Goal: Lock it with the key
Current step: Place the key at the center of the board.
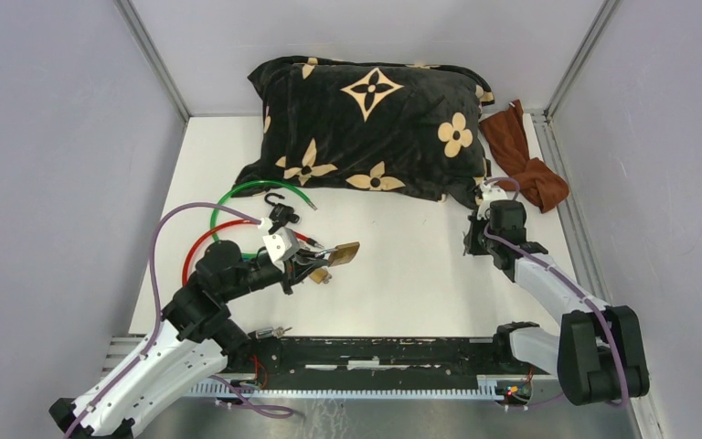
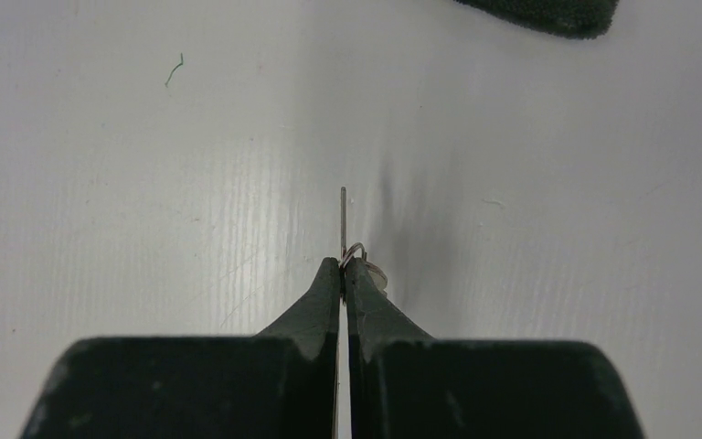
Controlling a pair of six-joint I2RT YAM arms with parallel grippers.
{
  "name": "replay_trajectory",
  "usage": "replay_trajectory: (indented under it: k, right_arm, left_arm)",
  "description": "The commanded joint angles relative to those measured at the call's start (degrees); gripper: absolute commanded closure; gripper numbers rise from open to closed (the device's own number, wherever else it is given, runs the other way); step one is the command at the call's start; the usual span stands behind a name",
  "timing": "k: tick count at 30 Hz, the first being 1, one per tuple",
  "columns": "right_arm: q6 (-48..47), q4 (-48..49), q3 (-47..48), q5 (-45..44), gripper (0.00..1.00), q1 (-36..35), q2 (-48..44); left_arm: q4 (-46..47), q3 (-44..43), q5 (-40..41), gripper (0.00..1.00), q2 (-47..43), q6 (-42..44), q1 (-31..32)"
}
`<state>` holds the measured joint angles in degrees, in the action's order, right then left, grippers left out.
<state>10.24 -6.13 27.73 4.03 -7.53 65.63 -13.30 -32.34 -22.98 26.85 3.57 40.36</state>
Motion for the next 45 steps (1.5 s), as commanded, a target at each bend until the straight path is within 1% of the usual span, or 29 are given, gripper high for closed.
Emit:
replay_trajectory:
  k: [1,2,3,4,5,7,8,9,11,14,15,17,18,19,21,24,27,30,31,36,40,41,43,45]
  right_arm:
    - [-0.22,2.42,0.67,-0.75,0.98,1.26,1.60]
    - [-0.71,1.70,1.19,-1.10,0.87,1.36,2.06]
    - [-1.18,0.89,2.04,-1.53,0.64,1.36,2.59]
    - [-1.71,-0.41,2.96,-1.92,0.47,1.32,2.98]
    - [-2.50,-1.61,4.22,-2.20,0.34,1.30,3.10]
    - [-3.93,-3.37,6.22,-1.08,0.16,1.20,2.20]
    - [-5.06,-3.53,6.82,1.05,0.03,1.13,0.99]
    - [-6.34,-3.41,7.29,3.15,0.02,0.63,-0.74]
    - [-10.58,-3.02,8.31,8.05,0.02,-2.32,-4.41]
    - [-17.66,-3.16,10.35,17.65,0.02,-10.57,-9.07]
    - [-19.27,-2.97,10.77,22.34,0.02,-13.25,-10.14]
    - [-20.76,-1.36,11.03,31.99,0.02,-18.92,-11.38]
    - [-20.59,0.23,11.03,35.83,0.02,-21.89,-11.73]
    - [-20.44,1.64,11.10,37.67,0.02,-24.89,-12.08]
    - [-20.93,3.75,11.93,39.34,0.02,-30.03,-12.32]
    - [-20.62,8.69,12.88,39.43,0.02,-36.99,-11.28]
    - [-22.22,7.86,16.08,36.02,0.02,-42.42,-7.93]
    - [-24.01,6.23,19.81,35.40,0.02,-45.28,-4.06]
    - [-24.12,6.22,20.69,35.50,0.04,-46.06,-2.83]
    - [-25.50,2.67,24.29,34.63,0.21,-48.16,1.07]
    - [-25.47,2.65,24.03,33.47,0.37,-48.27,1.45]
    - [-25.22,2.90,23.83,33.23,0.43,-48.28,1.39]
    - [-24.77,2.99,23.62,32.37,0.52,-48.28,1.51]
    - [-24.57,2.61,23.59,31.68,0.67,-48.32,1.82]
  left_arm:
    - [8.92,-0.42,-0.77,0.98,-0.93,-2.78,-0.20]
    - [9.10,-0.32,-0.90,0.98,-0.86,-2.96,-0.19]
    - [9.30,-0.28,-0.99,0.98,-0.84,-3.01,-0.18]
    - [9.31,-0.31,-1.03,0.98,-0.76,-3.11,-0.20]
    - [9.34,-0.36,-1.21,0.98,-0.75,-3.06,-0.17]
    - [9.52,-0.37,-1.59,0.98,-0.59,-3.17,-0.23]
    - [9.64,-0.36,-1.74,0.98,-0.57,-3.30,-0.21]
    - [9.85,-0.15,-1.95,0.98,-0.57,-3.38,-0.21]
    - [10.37,0.28,-2.54,0.98,-0.41,-3.40,-0.24]
    - [11.47,1.07,-4.08,0.98,-0.10,-3.40,-0.15]
    - [11.94,1.25,-4.77,0.98,-0.03,-3.40,-0.20]
    - [12.63,1.67,-6.41,0.98,0.20,-3.39,-0.19]
    - [12.76,1.81,-7.37,0.98,0.36,-4.81,-0.15]
    - [12.77,1.97,-8.58,0.98,0.47,-5.26,-0.19]
    - [12.50,2.19,-9.88,0.98,0.55,-5.62,-0.16]
    - [12.16,2.44,-10.77,0.98,0.80,-5.73,-0.18]
    - [12.17,2.48,-11.84,0.98,0.92,-5.86,-0.17]
    - [12.16,2.46,-13.04,0.98,1.02,-5.67,-0.18]
    - [12.16,2.45,-13.31,0.98,1.02,-5.49,-0.23]
    - [12.07,2.21,-13.48,0.98,0.92,-5.24,-0.23]
    - [11.81,2.34,-13.71,0.98,0.74,-5.17,-0.24]
    - [11.81,2.43,-13.67,0.98,0.68,-5.09,-0.24]
    - [11.76,2.51,-13.74,0.98,0.67,-5.12,-0.23]
    - [11.81,2.46,-13.75,0.98,0.76,-5.16,-0.24]
